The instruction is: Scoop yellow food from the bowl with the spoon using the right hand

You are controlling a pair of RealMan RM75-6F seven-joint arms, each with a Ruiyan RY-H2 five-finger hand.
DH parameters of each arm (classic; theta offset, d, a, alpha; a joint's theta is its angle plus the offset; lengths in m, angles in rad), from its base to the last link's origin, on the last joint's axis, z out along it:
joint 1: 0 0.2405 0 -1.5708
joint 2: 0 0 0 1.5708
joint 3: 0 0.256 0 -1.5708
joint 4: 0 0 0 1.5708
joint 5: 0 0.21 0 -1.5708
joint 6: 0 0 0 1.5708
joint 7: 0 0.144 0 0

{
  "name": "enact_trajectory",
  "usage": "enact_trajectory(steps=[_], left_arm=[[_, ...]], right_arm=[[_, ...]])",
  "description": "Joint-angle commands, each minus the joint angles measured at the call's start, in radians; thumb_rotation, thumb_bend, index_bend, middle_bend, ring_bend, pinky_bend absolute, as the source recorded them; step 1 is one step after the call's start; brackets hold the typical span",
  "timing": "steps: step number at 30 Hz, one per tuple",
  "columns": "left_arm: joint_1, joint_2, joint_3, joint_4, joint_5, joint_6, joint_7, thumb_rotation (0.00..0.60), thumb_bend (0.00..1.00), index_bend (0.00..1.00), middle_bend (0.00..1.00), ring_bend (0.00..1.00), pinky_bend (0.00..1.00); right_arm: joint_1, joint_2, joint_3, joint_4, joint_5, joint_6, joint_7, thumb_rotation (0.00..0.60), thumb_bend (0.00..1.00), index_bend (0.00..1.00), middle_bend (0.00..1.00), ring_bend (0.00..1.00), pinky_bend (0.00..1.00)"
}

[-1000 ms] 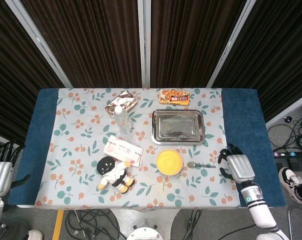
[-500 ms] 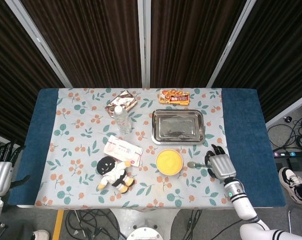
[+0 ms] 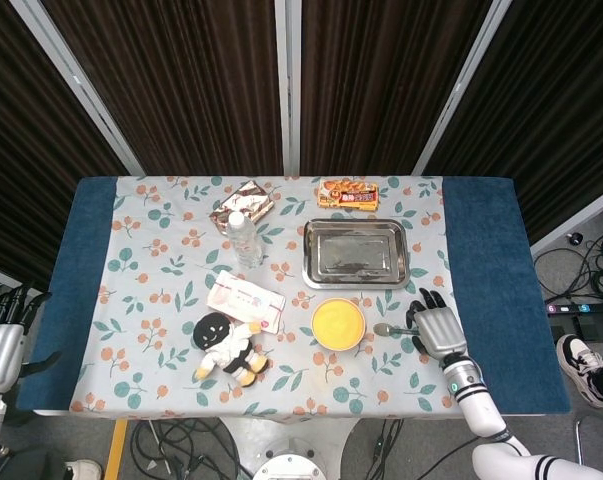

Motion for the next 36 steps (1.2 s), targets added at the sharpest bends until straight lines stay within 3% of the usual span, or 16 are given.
enact_trajectory(steps=[1,24,30,36], left_arm=[[0.000,0.000,-0.001,0.001,-0.001,-0.001,-0.002,0.600,0.00,0.22,0.11,0.09,0.12],[0.009,-0.003,-0.001,0.013,-0.006,0.004,-0.016,0.600,0.00,0.22,0.11,0.09,0.12],[0.011,0.000,0.000,0.011,-0.004,0.007,-0.017,0.600,0.00,0.22,0.11,0.09,0.12],[0.011,0.004,0.000,0.003,0.005,0.016,-0.010,0.600,0.00,0.22,0.11,0.09,0.12]], right_arm=[[0.003,-0.005,-0.002,0.006,0.005,-0.003,-0.004,0.600,0.29,0.49,0.27,0.03,0.08],[0.012,-0.018,-0.014,0.000,0.004,0.033,-0.033,0.600,0.34,0.56,0.28,0.03,0.08],[0.004,0.056,-0.023,-0.080,-0.049,0.089,-0.056,0.600,0.34,0.56,0.28,0.03,0.08],[0.062,0.174,0.017,-0.187,-0.101,0.079,-0.104,0.600,0.34,0.58,0.31,0.06,0.08]])
